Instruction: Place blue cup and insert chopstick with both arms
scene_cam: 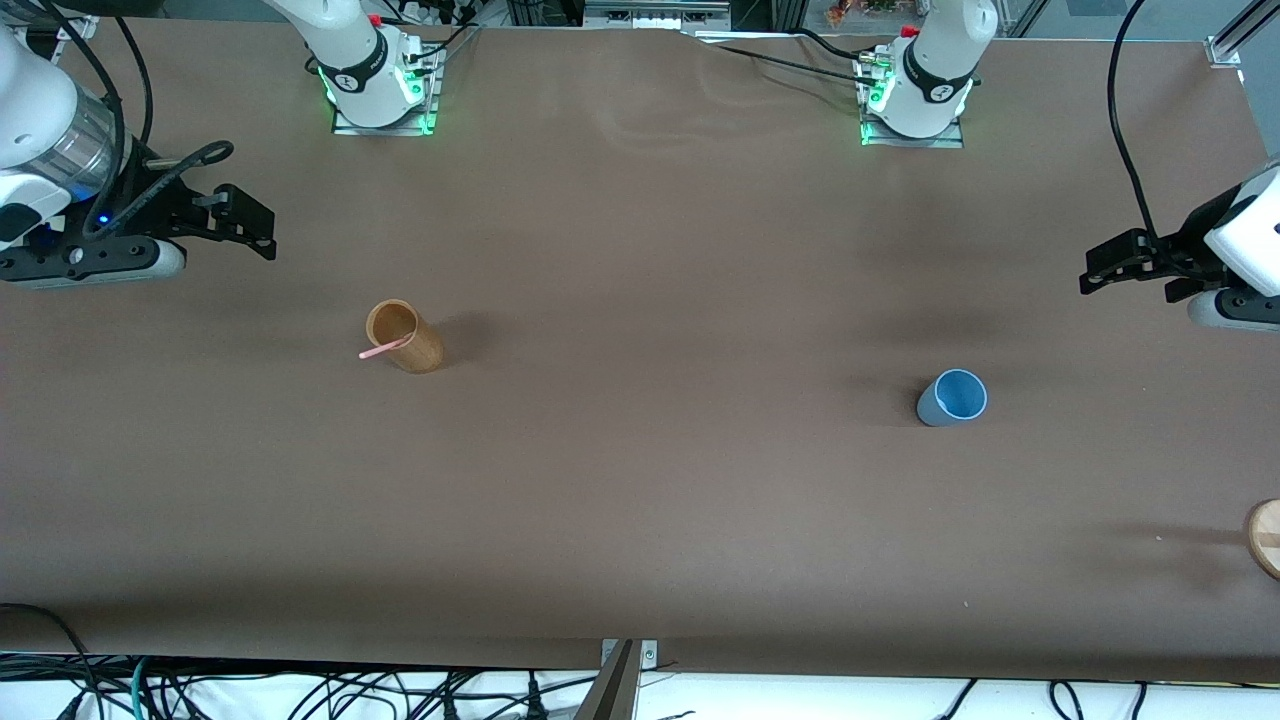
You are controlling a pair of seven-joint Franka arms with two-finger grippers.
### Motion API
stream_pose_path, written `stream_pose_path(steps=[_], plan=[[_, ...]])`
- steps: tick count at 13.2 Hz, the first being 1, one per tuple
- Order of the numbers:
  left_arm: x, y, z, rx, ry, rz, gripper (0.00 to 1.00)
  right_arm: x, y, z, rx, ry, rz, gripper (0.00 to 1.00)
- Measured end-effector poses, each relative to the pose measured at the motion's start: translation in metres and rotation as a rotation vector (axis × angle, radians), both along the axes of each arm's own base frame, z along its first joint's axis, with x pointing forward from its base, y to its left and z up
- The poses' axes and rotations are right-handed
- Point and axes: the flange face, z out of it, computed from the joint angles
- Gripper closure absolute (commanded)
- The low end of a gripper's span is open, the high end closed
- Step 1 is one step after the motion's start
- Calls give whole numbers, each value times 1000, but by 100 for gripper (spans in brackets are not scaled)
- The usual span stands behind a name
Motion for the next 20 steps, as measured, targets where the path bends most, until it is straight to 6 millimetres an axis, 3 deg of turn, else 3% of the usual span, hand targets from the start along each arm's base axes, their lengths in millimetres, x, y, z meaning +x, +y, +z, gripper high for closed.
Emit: stream_pose_path(steps=[15,18,20], plan=[[1,-3,-5,-1,10,-8,0,4,-3,2,-7,-30,-4,0],[4,-13,-14,-1,26,-26,0,4,-5,2,-11,-31,-7,0],[11,-18,-34,-3,59,-34,0,4,-6,2,-11,-31,-8,0]])
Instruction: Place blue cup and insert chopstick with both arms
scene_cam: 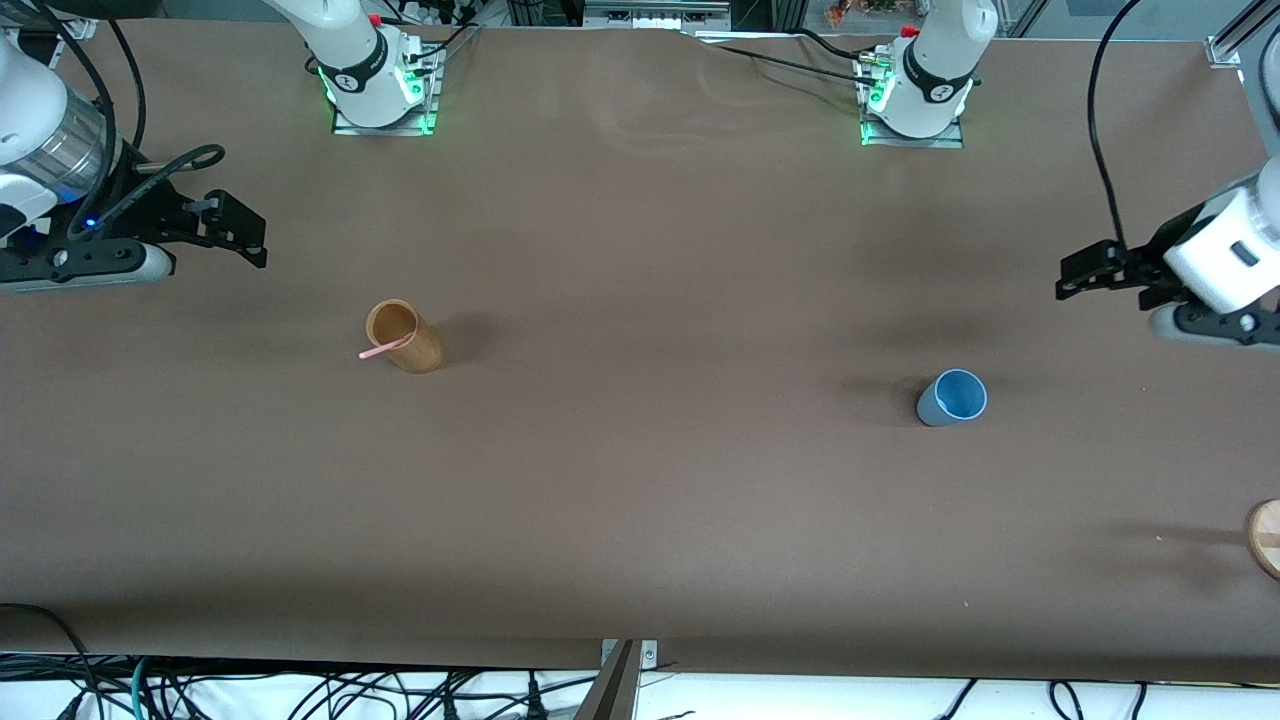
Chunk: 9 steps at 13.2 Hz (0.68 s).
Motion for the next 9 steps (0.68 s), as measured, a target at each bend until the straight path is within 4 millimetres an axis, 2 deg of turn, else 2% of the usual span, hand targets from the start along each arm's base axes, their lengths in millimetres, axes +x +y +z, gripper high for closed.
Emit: stream_pose_path(steps=[3,5,9], plan=[[22,-13,-42,-6,13,-19,0,0,0,-4,-2,11,26,0],[38,-15,-71,-8,-5,-20,0,3,1,-20,-7,45,53,0],[58,-25,-120,-7,-32,7,0,15,15,-87,-11,89,76,0]])
